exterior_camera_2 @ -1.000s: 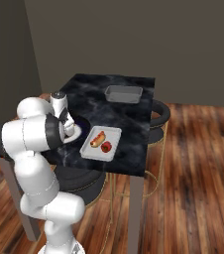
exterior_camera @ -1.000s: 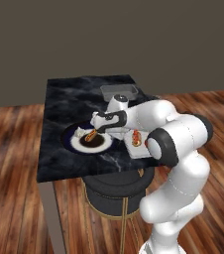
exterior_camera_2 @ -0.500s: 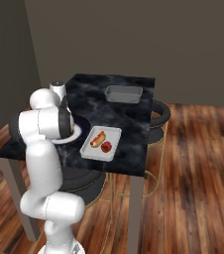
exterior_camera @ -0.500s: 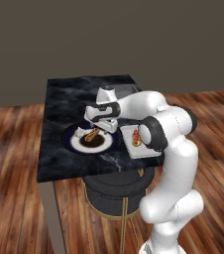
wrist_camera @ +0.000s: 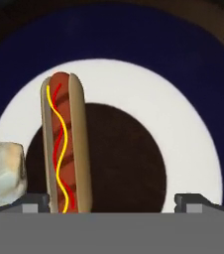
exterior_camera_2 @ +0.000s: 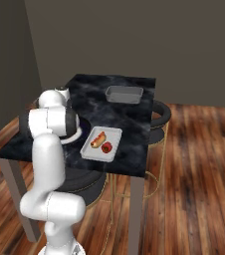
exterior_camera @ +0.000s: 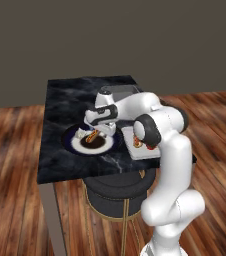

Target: Place one cooked food and one vegetable from the large plate to each tupperware container.

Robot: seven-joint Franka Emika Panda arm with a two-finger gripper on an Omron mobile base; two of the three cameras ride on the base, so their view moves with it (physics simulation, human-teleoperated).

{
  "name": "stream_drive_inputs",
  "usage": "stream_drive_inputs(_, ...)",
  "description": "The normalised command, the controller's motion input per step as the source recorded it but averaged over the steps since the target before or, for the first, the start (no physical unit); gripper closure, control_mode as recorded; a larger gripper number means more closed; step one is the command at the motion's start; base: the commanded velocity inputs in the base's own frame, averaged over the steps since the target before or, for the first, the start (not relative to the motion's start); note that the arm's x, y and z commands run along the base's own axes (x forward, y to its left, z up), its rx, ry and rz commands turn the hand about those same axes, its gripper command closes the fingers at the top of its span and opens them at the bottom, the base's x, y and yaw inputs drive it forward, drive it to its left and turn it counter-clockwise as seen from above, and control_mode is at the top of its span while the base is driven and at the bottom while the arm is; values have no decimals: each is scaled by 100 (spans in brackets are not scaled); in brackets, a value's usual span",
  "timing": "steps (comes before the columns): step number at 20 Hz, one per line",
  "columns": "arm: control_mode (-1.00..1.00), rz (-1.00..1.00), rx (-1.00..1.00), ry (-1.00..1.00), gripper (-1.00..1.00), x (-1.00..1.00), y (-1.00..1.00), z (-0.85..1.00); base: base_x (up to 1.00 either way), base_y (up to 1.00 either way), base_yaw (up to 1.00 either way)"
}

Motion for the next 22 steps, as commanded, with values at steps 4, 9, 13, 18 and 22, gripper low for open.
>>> stream_drive_inputs(4,-100,0,0,0,-100,40,8,-21,0,0,0)
stream_drive_inputs(9,-100,0,0,1,-100,29,5,-26,0,0,0)
stream_drive_inputs(13,-100,0,1,4,-100,22,0,-33,0,0,0)
stream_drive_inputs(18,-100,0,0,1,-100,23,0,-18,0,0,0)
stream_drive_inputs(22,-100,0,0,0,100,21,3,-17,0,0,0)
